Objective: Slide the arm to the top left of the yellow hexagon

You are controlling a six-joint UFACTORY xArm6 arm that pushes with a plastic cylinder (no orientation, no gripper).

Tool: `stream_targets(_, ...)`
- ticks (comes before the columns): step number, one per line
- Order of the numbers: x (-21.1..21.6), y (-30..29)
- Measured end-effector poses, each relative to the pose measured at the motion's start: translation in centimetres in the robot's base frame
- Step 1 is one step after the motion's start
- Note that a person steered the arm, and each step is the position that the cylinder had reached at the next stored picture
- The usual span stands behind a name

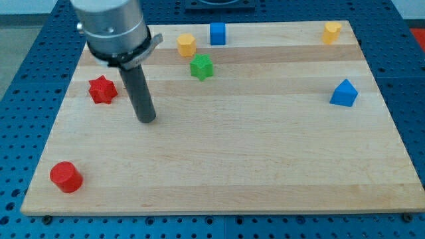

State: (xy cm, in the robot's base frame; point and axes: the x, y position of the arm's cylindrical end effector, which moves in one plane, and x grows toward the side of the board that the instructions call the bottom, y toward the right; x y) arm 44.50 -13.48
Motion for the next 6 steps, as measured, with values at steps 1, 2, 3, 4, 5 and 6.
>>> stream_targets(1, -3.7, 0.0)
stream_targets(2, -7.2, 0.0)
stream_targets(3, -10.8, 0.0)
stream_targets(4, -14.3, 0.0)
stream_targets(5, -17.5, 0.0)
stream_targets(6, -20.0, 0.0)
